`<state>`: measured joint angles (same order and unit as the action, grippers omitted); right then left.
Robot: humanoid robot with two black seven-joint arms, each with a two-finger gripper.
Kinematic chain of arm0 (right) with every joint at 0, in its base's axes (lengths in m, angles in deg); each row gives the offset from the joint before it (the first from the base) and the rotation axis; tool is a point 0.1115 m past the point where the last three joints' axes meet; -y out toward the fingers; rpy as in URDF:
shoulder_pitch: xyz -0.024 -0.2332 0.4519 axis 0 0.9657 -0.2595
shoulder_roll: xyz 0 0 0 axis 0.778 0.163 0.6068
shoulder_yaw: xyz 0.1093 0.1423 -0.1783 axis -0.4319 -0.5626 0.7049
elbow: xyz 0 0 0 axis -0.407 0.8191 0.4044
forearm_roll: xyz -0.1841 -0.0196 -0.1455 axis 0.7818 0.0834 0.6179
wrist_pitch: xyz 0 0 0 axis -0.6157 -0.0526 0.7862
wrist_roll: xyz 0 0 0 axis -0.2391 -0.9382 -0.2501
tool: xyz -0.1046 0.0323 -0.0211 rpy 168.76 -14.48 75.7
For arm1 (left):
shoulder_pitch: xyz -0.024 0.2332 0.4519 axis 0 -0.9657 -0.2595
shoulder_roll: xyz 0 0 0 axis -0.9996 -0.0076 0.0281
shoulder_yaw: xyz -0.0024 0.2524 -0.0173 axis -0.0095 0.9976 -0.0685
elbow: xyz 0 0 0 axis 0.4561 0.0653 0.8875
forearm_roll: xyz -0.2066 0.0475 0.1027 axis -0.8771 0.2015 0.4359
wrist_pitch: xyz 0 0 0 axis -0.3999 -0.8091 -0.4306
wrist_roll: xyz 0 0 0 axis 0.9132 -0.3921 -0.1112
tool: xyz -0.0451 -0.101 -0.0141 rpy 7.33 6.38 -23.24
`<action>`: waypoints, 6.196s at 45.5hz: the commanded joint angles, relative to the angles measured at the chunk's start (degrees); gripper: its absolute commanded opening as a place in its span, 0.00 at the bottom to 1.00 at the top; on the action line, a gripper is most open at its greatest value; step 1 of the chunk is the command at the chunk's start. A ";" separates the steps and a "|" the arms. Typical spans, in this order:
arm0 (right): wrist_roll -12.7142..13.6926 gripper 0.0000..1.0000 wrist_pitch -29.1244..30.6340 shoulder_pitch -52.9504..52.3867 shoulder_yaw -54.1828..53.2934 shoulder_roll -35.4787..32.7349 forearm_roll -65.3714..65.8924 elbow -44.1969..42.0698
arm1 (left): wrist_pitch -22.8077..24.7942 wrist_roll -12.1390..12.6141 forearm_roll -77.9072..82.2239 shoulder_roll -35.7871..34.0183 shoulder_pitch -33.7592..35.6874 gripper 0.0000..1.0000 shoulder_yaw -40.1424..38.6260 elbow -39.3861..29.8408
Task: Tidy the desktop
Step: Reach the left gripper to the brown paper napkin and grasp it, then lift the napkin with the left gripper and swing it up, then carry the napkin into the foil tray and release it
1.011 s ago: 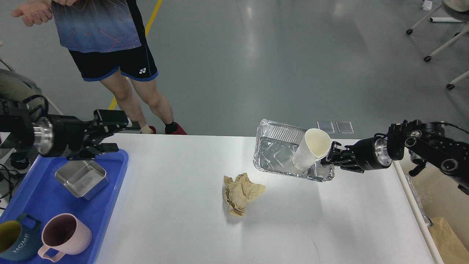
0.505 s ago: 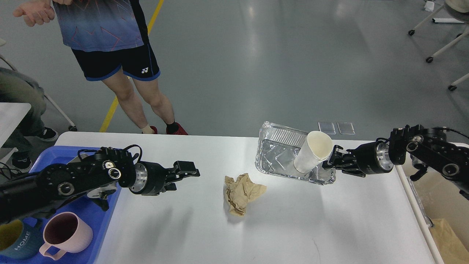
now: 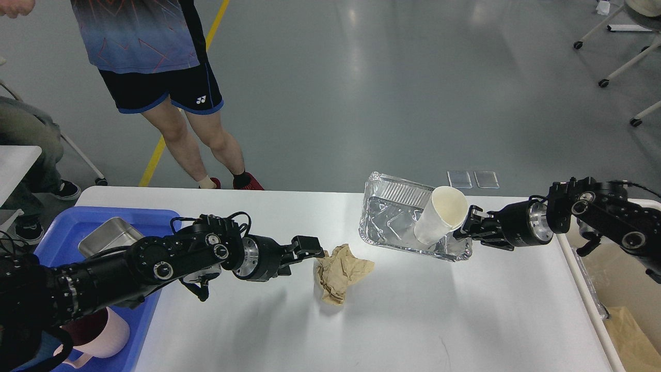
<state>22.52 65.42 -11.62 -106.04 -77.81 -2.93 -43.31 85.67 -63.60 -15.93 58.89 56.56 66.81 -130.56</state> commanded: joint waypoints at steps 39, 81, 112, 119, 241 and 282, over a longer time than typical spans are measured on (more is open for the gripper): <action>0.01 0.00 -0.09 0.18 0.01 -0.32 0.00 0.00 | -0.52 -0.41 -0.43 15.12 -2.59 0.97 -0.52 13.90; 0.01 0.00 -0.35 0.36 0.01 -0.23 0.00 0.00 | -4.30 -2.43 -0.26 16.44 -4.35 0.94 -0.25 19.52; 0.01 0.00 -0.35 0.36 0.01 -0.76 0.00 0.09 | -2.98 -4.54 2.20 16.96 -4.09 0.06 -0.08 18.82; 0.01 0.00 -0.35 0.36 0.01 -0.76 0.00 0.09 | -1.57 -4.54 2.20 17.05 -3.47 0.00 -0.08 18.47; 0.01 0.00 -0.35 0.45 -1.13 -2.43 0.00 2.11 | 7.13 0.56 6.16 5.00 14.90 0.01 -12.47 -2.19; 0.01 0.00 -0.53 1.06 -1.13 -2.34 0.00 2.11 | 1.77 0.56 4.58 13.10 12.17 0.96 -14.23 5.11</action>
<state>22.53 64.97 -10.62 -107.17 -80.08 -2.93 -41.20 87.45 -63.13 -11.28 72.00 68.73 52.55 -125.39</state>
